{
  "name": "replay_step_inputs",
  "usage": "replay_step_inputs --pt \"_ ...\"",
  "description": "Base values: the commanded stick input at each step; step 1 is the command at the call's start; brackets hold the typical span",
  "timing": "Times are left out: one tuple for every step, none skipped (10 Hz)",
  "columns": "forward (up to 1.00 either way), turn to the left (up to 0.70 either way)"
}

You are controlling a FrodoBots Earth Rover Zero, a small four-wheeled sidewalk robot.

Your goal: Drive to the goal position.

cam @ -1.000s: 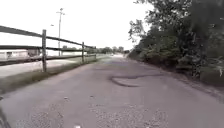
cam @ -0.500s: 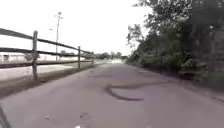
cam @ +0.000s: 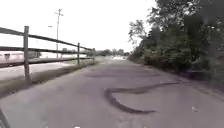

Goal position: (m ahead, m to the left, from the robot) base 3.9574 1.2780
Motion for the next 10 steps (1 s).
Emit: replay_step_inputs --pt "1.00 -0.05" --pt "1.00 -0.05" --pt "1.00 -0.06" --pt "1.00 -0.06" --pt "1.00 -0.06" --pt "1.00 -0.06" --pt "1.00 -0.06" --pt "1.00 -0.06" --pt "1.00 -0.06" --pt "1.00 -0.06"
